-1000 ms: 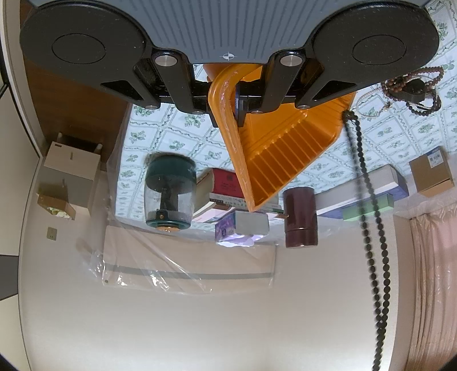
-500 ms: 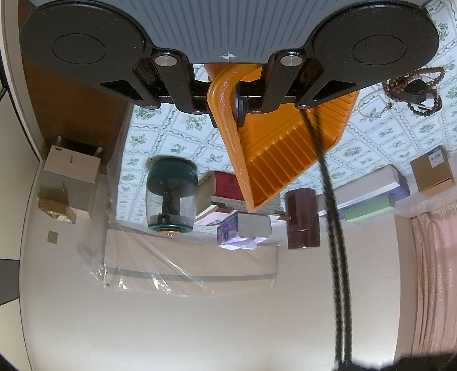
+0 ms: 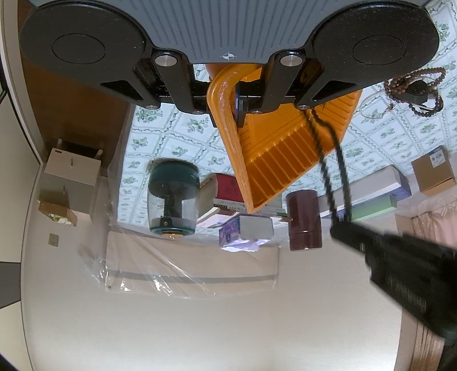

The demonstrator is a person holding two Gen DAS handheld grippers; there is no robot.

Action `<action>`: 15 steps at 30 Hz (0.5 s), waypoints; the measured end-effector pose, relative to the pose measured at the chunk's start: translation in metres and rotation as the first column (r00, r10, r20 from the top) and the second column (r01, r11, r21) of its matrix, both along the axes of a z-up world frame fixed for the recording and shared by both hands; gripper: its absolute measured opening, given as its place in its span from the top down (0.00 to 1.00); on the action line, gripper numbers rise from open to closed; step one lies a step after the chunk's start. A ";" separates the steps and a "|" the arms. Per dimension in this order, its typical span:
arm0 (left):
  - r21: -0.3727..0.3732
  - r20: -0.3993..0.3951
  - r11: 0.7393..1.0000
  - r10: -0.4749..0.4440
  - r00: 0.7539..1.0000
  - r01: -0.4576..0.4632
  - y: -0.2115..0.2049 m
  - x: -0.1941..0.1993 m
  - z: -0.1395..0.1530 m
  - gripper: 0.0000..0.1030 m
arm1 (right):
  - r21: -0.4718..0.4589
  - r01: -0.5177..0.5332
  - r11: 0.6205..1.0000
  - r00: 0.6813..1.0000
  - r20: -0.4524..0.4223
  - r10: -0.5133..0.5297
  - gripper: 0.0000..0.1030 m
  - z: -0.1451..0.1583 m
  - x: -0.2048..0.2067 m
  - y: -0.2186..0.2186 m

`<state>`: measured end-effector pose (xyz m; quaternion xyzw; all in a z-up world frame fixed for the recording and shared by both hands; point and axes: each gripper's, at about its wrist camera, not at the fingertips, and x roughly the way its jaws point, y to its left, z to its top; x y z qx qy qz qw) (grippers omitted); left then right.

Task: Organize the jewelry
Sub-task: 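Lower the necklace into the orange tray and open the left tool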

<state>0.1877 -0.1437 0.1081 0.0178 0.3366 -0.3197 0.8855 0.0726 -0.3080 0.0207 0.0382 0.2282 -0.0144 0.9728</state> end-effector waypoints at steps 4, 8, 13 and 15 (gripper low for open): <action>-0.009 -0.026 1.000 0.005 1.000 -0.005 0.004 0.000 -0.007 0.91 | 0.000 0.001 1.000 1.000 0.000 -0.001 0.92 0.000 0.000 0.000; -0.017 -0.007 0.999 0.028 1.000 -0.029 0.014 -0.001 0.001 0.84 | 0.001 0.002 1.000 1.000 0.000 -0.002 0.92 0.000 0.000 0.000; -0.040 0.035 0.993 0.109 0.993 -0.108 0.047 -0.009 0.014 0.79 | 0.004 0.003 1.000 1.000 0.000 -0.003 0.92 -0.001 -0.001 0.000; -0.043 0.049 0.986 0.164 0.985 -0.162 0.069 -0.013 0.014 0.77 | 0.005 0.002 1.000 1.000 0.000 -0.002 0.92 -0.001 -0.002 -0.001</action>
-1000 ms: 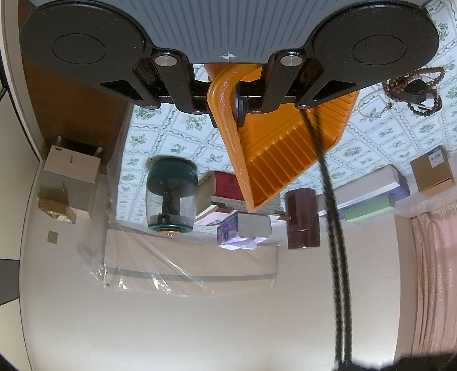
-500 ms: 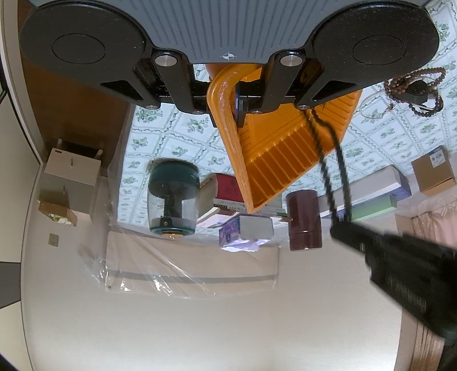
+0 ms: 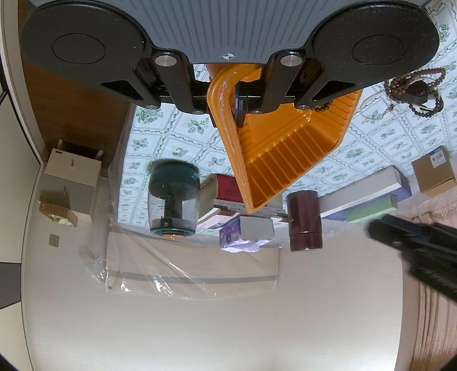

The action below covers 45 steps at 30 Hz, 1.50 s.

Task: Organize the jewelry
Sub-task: 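Lower the necklace into the orange tray and open the left tool, then grasp a brown bead strand from the pile with the left tool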

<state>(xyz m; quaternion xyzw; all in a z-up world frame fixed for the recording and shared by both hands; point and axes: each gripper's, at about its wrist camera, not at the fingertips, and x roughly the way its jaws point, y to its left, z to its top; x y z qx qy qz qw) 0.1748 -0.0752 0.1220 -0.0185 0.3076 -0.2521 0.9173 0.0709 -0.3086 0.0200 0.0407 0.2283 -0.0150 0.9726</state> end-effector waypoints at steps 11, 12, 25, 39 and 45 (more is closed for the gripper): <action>0.053 0.002 0.944 0.326 0.945 -0.325 0.118 -0.037 -0.048 0.72 | 0.006 0.002 1.000 1.000 -0.003 -0.002 0.92 -0.001 -0.001 -0.001; 0.065 0.000 0.934 0.352 0.936 -0.351 0.126 -0.041 -0.055 0.72 | 0.007 0.002 1.000 1.000 -0.003 -0.002 0.92 -0.001 -0.001 -0.001; 0.148 -0.117 0.905 0.417 0.902 -0.399 0.147 -0.067 -0.144 0.72 | -0.003 0.002 1.000 1.000 -0.009 -0.002 0.92 -0.001 0.000 -0.002; 0.262 -0.088 0.893 0.399 0.913 -0.366 0.130 -0.043 -0.176 0.80 | -0.019 0.011 1.000 1.000 -0.019 -0.011 0.92 -0.003 0.003 -0.003; 0.301 -0.074 0.891 0.378 0.923 -0.340 0.122 -0.042 -0.180 0.94 | -0.021 0.015 1.000 1.000 -0.022 -0.015 0.92 -0.004 0.004 -0.003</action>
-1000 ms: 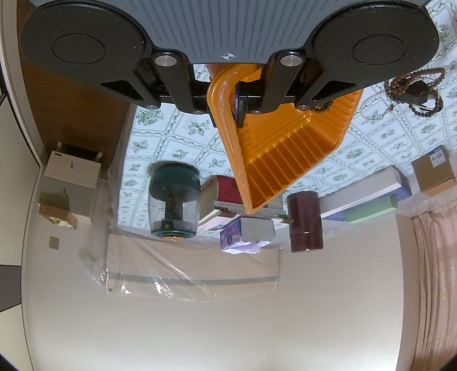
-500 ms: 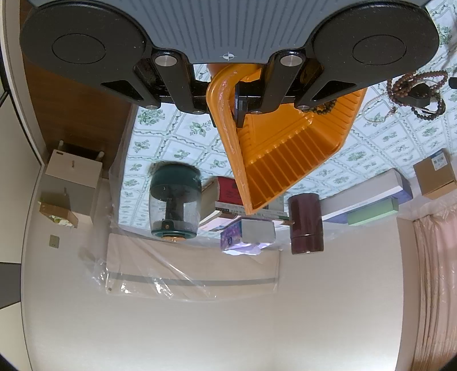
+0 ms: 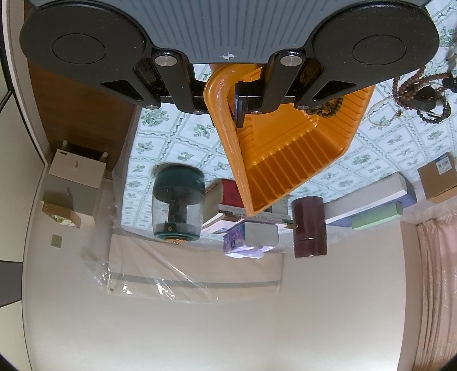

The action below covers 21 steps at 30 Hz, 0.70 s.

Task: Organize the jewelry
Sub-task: 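Grasp a brown bead strand from the pile with the left tool, then lift the brown bead strand and carry it toward the tray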

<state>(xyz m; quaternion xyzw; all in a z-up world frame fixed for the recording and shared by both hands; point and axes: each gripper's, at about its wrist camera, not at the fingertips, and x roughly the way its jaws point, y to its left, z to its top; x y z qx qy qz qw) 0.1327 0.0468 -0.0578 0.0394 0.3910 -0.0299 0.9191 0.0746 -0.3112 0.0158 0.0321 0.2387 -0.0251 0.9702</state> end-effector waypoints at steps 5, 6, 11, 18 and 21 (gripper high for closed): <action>-0.038 0.004 0.999 -0.010 1.000 0.010 0.002 -0.005 0.012 0.95 | -0.001 -0.002 1.000 1.000 0.001 0.002 0.92 0.000 0.000 0.000; -0.052 0.010 0.999 -0.009 1.000 0.010 0.003 -0.006 0.017 0.95 | 0.000 -0.002 1.000 1.000 0.001 0.002 0.92 0.000 0.000 0.000; -0.111 0.071 0.993 -0.022 0.997 0.030 0.006 -0.010 0.053 0.95 | -0.001 -0.004 1.000 1.000 0.005 0.004 0.92 0.002 0.000 0.002; -0.159 0.171 0.983 -0.065 0.983 0.093 0.002 -0.003 0.108 0.95 | 0.000 -0.012 1.000 1.000 0.009 0.012 0.92 0.005 -0.002 0.004; -0.178 0.211 0.977 -0.080 0.974 0.118 0.000 -0.001 0.131 0.95 | 0.001 -0.012 1.000 1.000 0.010 0.012 0.92 0.005 -0.002 0.003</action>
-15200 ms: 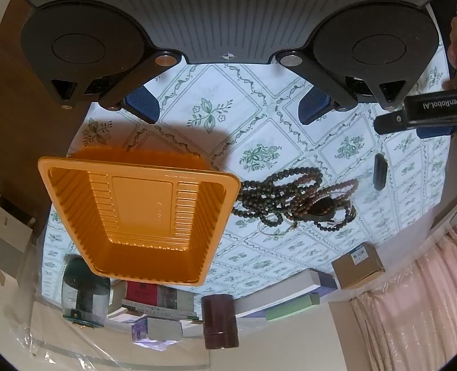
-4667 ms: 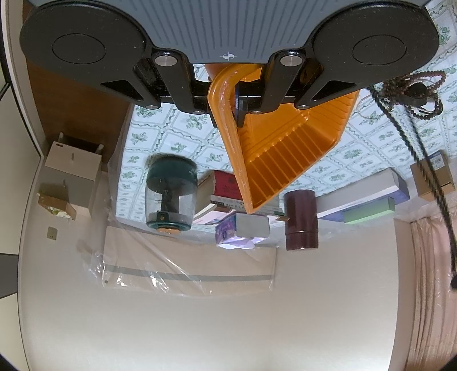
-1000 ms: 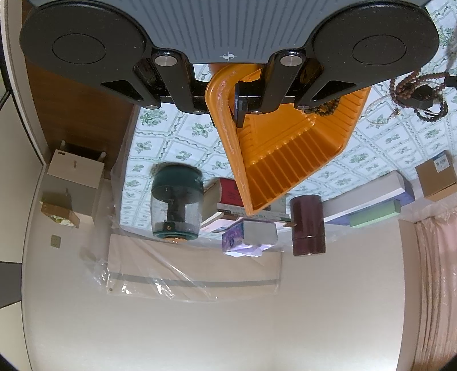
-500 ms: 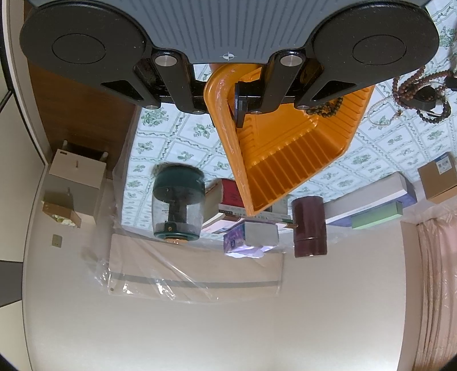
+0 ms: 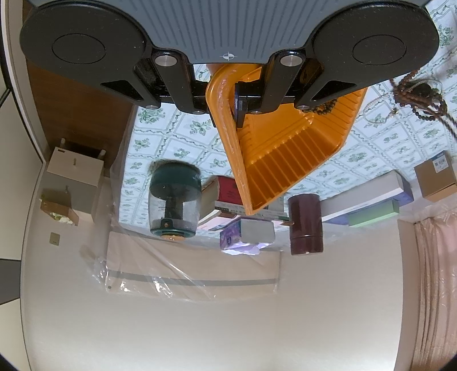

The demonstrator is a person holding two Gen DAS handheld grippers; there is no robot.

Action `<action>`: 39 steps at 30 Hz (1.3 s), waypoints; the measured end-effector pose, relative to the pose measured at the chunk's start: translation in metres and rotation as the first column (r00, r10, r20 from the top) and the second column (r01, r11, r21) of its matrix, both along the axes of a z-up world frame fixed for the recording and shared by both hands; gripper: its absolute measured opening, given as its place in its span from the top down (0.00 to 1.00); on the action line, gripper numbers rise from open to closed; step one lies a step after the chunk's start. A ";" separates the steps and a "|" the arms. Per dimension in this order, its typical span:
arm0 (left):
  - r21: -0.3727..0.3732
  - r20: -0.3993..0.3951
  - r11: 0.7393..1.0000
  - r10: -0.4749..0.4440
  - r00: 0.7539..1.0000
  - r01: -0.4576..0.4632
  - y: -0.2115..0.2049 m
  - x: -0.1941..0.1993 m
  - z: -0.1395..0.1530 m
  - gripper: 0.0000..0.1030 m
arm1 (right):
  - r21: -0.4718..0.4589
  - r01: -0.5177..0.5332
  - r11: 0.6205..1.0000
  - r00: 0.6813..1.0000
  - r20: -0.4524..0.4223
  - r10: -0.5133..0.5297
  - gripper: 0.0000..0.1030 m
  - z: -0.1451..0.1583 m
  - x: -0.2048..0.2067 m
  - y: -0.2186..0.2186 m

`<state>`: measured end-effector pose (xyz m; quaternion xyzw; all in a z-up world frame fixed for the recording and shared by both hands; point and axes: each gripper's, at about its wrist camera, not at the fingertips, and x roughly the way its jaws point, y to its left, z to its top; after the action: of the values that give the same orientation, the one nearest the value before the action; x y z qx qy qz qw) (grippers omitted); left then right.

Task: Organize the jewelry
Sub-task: 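Lift the brown bead strand and carry it toward the tray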

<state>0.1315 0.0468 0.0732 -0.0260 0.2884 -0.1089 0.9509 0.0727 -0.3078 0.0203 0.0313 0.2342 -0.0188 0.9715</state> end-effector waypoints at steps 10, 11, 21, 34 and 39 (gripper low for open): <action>0.007 0.111 0.998 -0.059 0.992 0.058 -0.017 -0.002 0.057 0.95 | -0.001 -0.005 1.000 1.000 0.004 0.005 0.92 0.002 -0.001 0.002; 0.005 0.117 0.998 -0.062 0.991 0.062 -0.018 -0.002 0.061 0.95 | -0.001 -0.005 1.000 1.000 0.004 0.005 0.92 0.002 -0.001 0.002; -0.018 0.155 0.993 -0.110 0.982 0.114 -0.037 0.000 0.086 0.95 | -0.002 -0.006 1.000 1.000 0.005 0.006 0.92 0.003 -0.001 0.003; -0.062 0.199 0.963 -0.246 0.948 0.263 -0.092 0.003 0.110 0.95 | 0.000 -0.006 1.000 1.000 0.005 0.006 0.92 0.004 0.000 0.004; -0.079 0.185 0.943 -0.305 0.934 0.323 -0.118 0.004 0.107 0.95 | 0.002 -0.007 1.000 1.000 0.005 0.007 0.92 0.005 0.000 0.005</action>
<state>0.1351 -0.0709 0.1799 -0.0215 0.2005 -0.2768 0.9395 0.0727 -0.3028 0.0252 0.0315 0.2317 -0.0153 0.9721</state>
